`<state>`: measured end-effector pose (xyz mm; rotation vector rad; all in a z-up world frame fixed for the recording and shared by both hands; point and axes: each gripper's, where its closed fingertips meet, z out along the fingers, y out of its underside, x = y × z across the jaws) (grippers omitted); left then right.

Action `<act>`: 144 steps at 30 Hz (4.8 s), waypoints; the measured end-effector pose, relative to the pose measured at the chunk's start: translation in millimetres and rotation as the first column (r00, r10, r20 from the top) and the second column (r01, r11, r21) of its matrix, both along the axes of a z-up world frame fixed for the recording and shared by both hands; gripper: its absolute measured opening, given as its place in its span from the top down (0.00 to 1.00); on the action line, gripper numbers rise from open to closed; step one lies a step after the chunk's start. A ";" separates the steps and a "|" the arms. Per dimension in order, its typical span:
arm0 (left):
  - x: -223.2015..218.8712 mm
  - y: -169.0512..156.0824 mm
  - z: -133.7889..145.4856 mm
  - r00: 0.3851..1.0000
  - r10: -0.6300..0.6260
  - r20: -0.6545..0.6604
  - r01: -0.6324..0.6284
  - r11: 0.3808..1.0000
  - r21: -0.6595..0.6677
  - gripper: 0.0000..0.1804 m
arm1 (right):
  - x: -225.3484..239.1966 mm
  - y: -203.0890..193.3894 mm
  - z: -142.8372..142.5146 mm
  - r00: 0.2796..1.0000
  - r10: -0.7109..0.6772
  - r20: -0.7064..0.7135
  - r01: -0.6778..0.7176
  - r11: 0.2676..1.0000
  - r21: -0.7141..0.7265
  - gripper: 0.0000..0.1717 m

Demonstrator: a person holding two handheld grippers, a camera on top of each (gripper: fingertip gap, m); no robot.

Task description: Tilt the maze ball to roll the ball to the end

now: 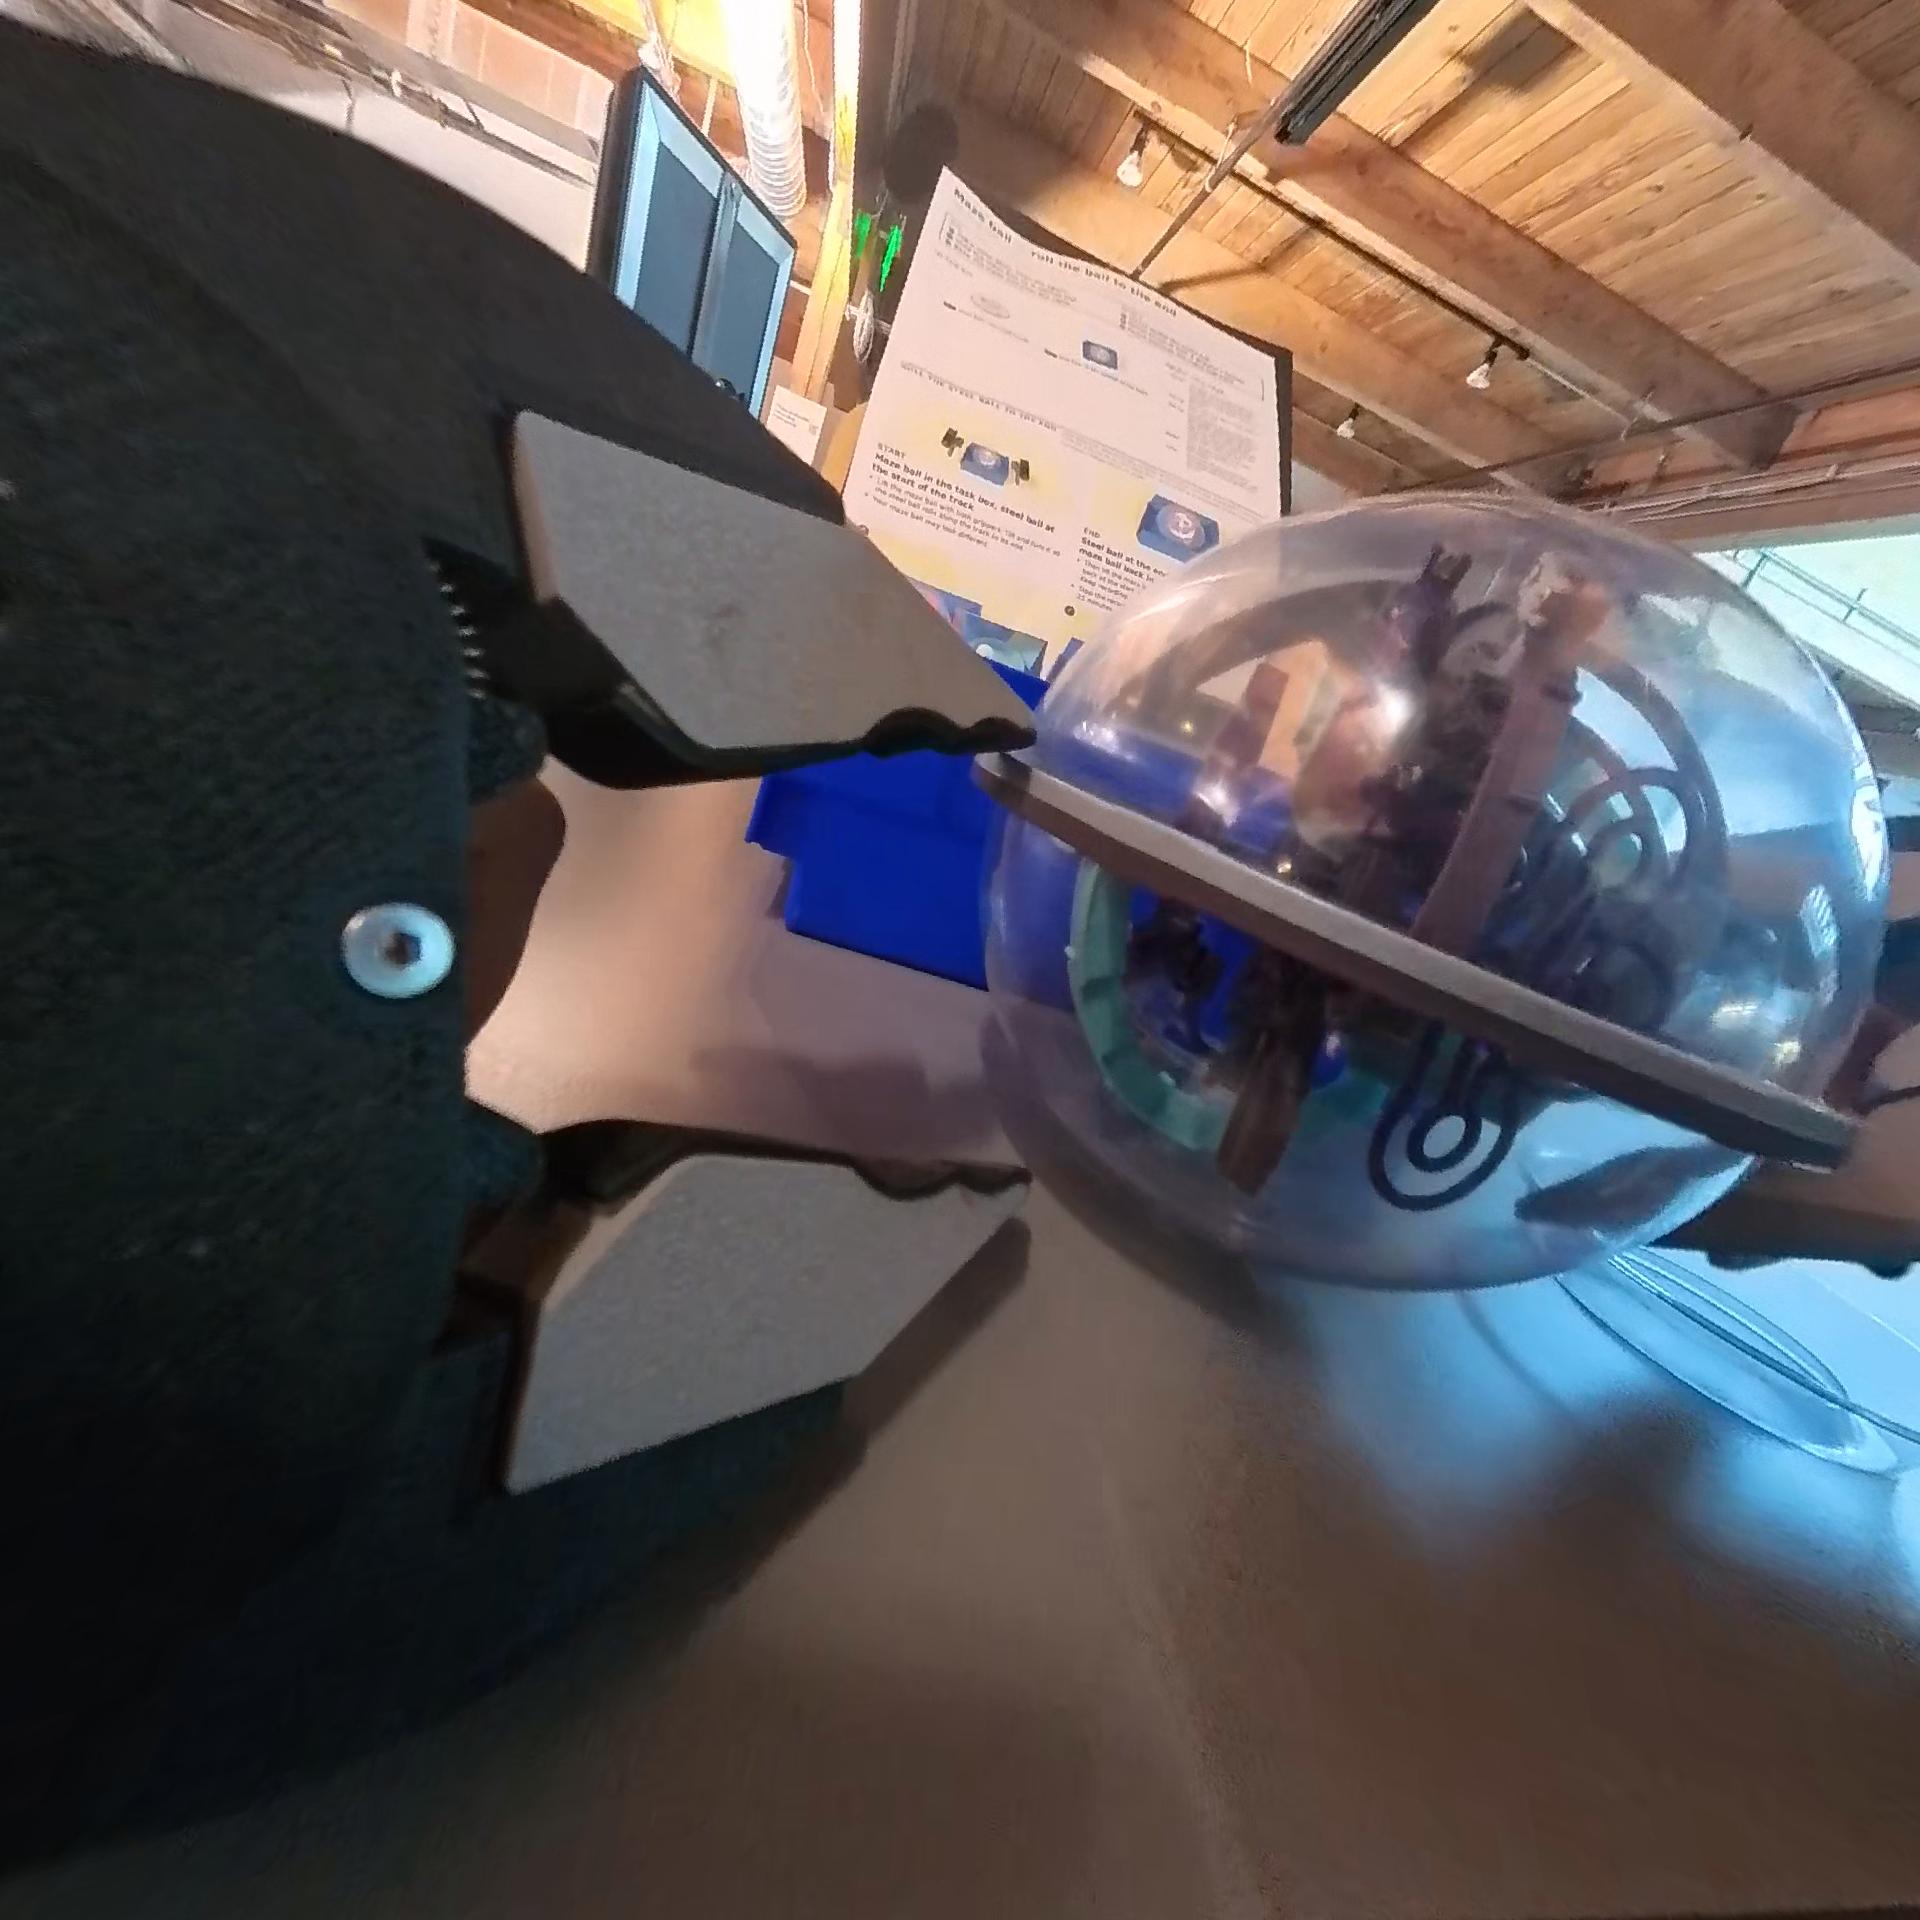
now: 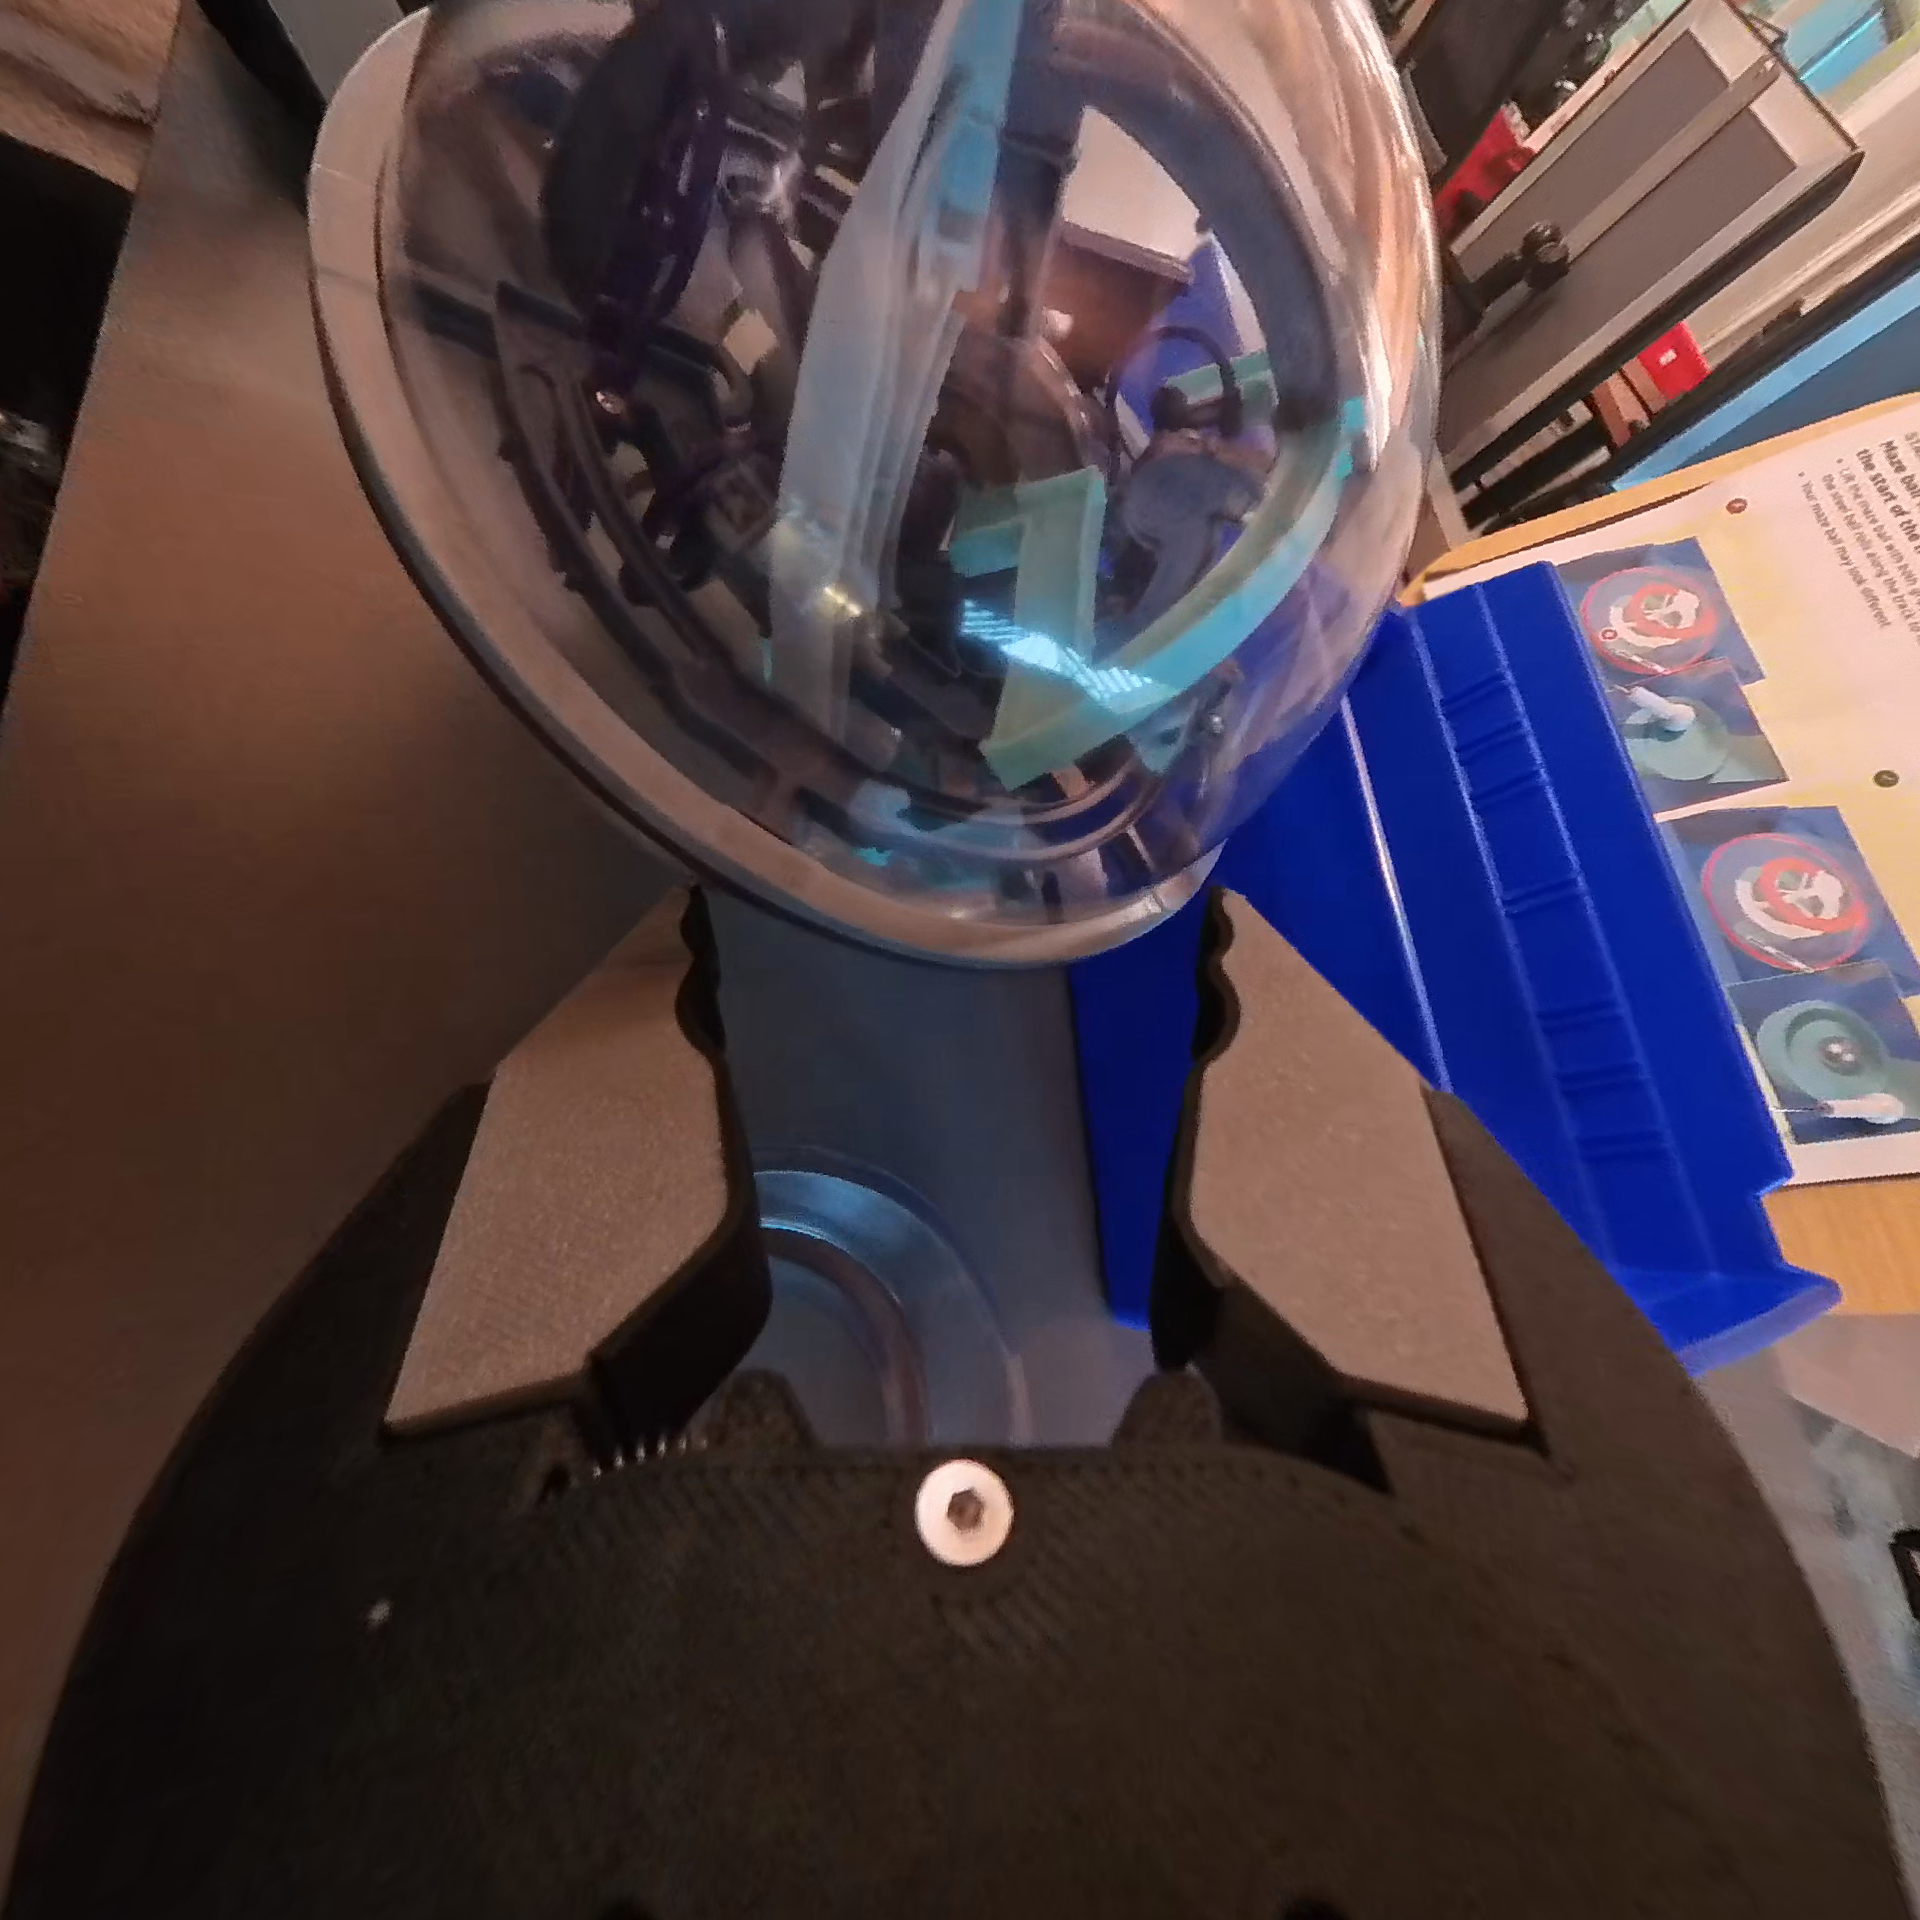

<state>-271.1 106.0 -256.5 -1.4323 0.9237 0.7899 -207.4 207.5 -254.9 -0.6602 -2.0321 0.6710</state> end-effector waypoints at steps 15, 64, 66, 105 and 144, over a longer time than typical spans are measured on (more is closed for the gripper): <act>1.1 2.2 2.3 0.999 0.002 0.035 -0.002 1.000 -0.006 0.56 | 0.9 0.8 -7.5 0.997 -0.075 0.017 0.076 0.996 -0.047 0.46; 29.2 -15.7 22.0 0.963 -0.007 0.269 0.012 1.000 -0.017 0.49 | -6.8 -40.2 -19.8 0.966 0.108 0.237 -0.046 0.967 -0.251 0.21; 25.8 -14.2 20.7 0.966 0.000 0.259 0.004 1.000 -0.013 0.50 | -9.0 -38.8 -18.8 0.968 0.104 0.228 -0.046 0.968 -0.247 0.21; -3.6 -6.5 0.0 0.992 0.097 0.083 -0.093 0.994 -0.055 0.63 | -6.7 -32.3 -1.4 0.991 0.003 0.131 0.014 0.992 -0.127 0.24; -11.8 -14.4 12.6 0.240 0.239 0.941 0.717 0.610 -0.337 0.59 | -6.5 -31.8 32.4 0.949 -0.022 0.313 0.303 0.323 -0.897 0.29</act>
